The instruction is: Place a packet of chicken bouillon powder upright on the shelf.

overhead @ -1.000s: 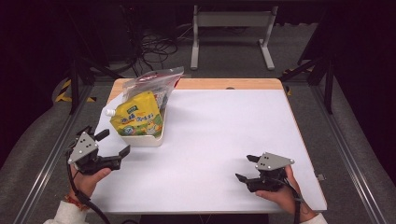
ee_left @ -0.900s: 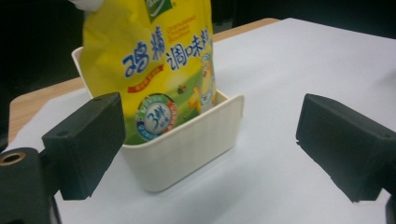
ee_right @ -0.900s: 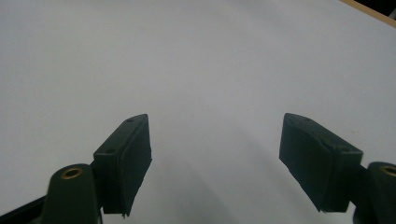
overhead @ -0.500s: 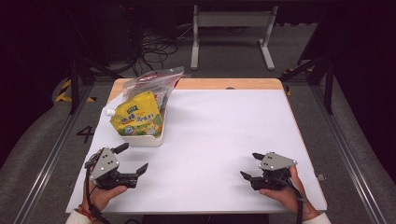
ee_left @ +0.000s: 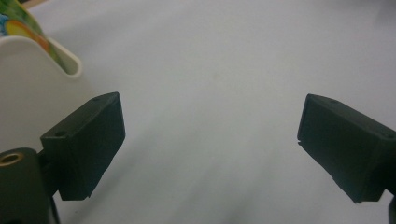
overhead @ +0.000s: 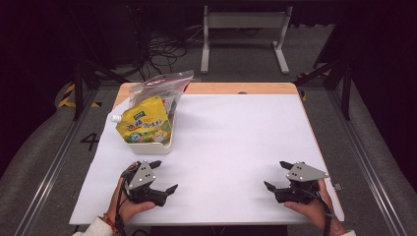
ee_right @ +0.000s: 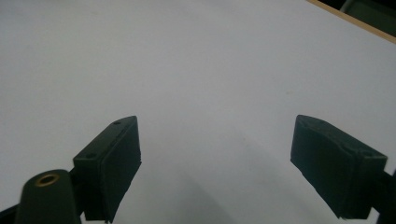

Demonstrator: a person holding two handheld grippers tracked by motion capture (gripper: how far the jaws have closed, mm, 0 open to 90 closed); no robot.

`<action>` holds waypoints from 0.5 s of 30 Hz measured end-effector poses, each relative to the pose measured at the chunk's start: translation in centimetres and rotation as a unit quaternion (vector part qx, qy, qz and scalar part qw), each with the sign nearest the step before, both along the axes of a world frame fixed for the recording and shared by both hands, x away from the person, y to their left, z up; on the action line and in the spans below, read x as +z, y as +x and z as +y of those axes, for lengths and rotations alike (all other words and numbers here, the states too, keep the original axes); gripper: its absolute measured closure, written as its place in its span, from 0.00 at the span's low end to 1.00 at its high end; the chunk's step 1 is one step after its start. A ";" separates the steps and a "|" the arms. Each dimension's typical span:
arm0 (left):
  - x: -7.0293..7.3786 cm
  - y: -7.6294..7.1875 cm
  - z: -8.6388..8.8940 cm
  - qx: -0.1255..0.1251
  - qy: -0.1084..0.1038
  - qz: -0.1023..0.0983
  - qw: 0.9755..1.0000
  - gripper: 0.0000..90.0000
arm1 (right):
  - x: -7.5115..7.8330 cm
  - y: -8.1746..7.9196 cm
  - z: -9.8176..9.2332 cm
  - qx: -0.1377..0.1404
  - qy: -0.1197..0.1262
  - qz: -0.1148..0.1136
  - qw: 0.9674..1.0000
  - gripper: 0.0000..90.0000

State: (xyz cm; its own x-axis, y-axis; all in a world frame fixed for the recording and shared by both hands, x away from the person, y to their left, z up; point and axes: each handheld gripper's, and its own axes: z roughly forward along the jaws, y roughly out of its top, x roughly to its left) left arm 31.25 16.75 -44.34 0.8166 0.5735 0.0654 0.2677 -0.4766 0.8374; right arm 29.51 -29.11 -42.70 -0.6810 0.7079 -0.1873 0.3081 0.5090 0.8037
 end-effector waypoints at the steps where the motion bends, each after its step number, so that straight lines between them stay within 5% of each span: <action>1: -0.2 0.1 -0.1 0.000 -0.002 0.002 1.000 0.09 | -0.1 -0.1 -0.2 -0.005 0.003 0.000 1.000 0.15; 6: -0.9 1.0 -0.9 -0.005 0.015 0.023 1.000 0.09 | -0.7 -0.5 -0.4 -0.002 -0.016 -0.001 1.000 0.15; 15: -1.2 1.1 -1.6 -0.024 0.026 0.027 0.999 0.08 | -1.6 -0.6 -0.3 -0.001 -0.022 0.009 1.000 0.14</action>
